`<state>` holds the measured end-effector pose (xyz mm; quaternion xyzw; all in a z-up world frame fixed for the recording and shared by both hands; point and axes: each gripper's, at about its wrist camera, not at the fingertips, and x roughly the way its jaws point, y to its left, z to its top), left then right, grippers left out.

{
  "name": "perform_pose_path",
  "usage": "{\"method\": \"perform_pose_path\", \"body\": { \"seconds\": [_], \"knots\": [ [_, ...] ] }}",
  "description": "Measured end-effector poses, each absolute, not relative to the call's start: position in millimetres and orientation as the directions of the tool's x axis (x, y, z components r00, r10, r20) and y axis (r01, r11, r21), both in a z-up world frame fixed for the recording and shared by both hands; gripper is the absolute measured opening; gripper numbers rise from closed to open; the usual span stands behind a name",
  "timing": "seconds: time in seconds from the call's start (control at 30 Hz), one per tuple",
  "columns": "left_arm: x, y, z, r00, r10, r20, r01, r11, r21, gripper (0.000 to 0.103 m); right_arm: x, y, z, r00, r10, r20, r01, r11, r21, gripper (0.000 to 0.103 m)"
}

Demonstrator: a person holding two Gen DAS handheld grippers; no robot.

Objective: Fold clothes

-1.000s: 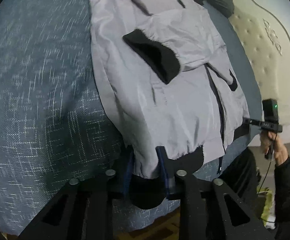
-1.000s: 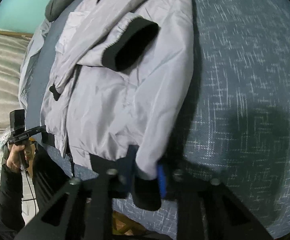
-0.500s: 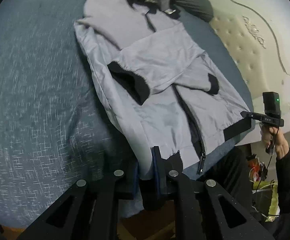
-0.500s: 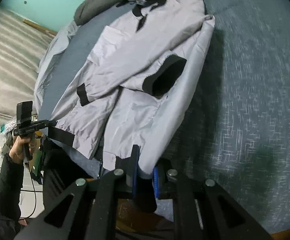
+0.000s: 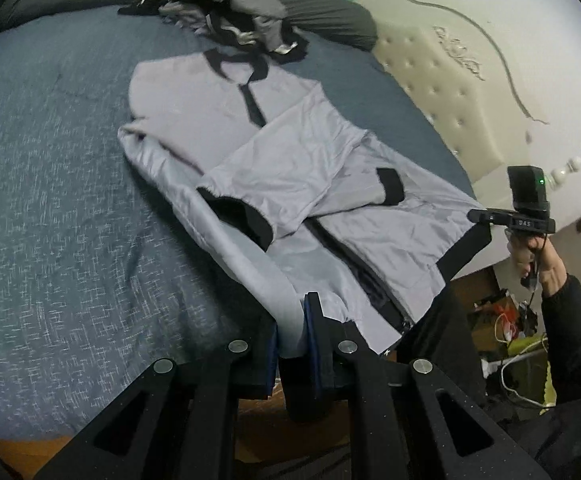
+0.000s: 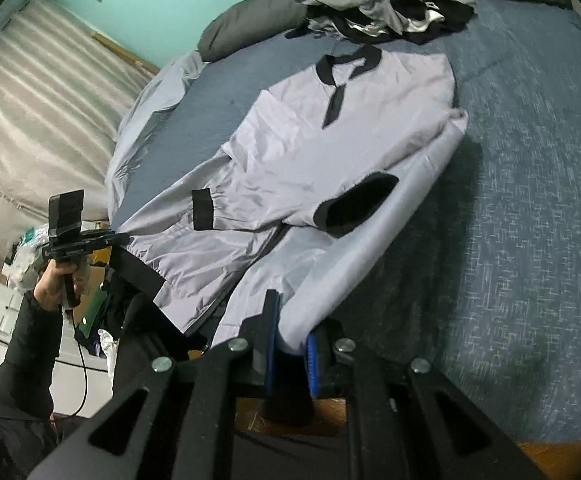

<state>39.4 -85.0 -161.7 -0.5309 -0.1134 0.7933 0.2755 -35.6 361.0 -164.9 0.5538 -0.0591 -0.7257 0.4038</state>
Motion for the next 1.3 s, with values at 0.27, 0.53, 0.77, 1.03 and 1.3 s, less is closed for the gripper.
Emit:
{"method": "perform_pose_path", "body": {
  "seconds": [0.27, 0.53, 0.77, 1.03, 1.3],
  "knots": [
    [39.5, -77.6, -154.6, -0.273, 0.579, -0.768, -0.355, -0.803, -0.479, 0.013, -31.1, 365.2, -161.8, -0.053, -0.663, -0.747, 0.543, -0.647, 0.535, 0.011],
    [-13.4, -88.0, -154.2, -0.272, 0.595, -0.756, -0.331, -0.796, -0.507, 0.013, -81.9, 347.4, -152.4, -0.057, -0.677, -0.734, 0.527, -0.645, 0.553, 0.011],
    [-102.7, -103.0, -151.7, -0.293, 0.601, -0.743, -0.298, -0.796, -0.527, 0.013, -179.4, 318.7, -140.3, -0.094, -0.689, -0.719, 0.492, -0.66, 0.568, 0.011],
    [-228.0, -133.5, -173.7, -0.331, 0.578, -0.746, -0.194, -0.815, -0.545, 0.013, -302.4, 279.9, -150.0, -0.147, -0.648, -0.748, 0.42, -0.725, 0.546, 0.011],
    [-344.6, -164.2, -224.5, -0.359, 0.559, -0.747, -0.053, -0.812, -0.582, 0.014, -413.3, 268.3, -209.5, -0.2, -0.554, -0.808, 0.282, -0.823, 0.494, 0.011]
  ]
}}
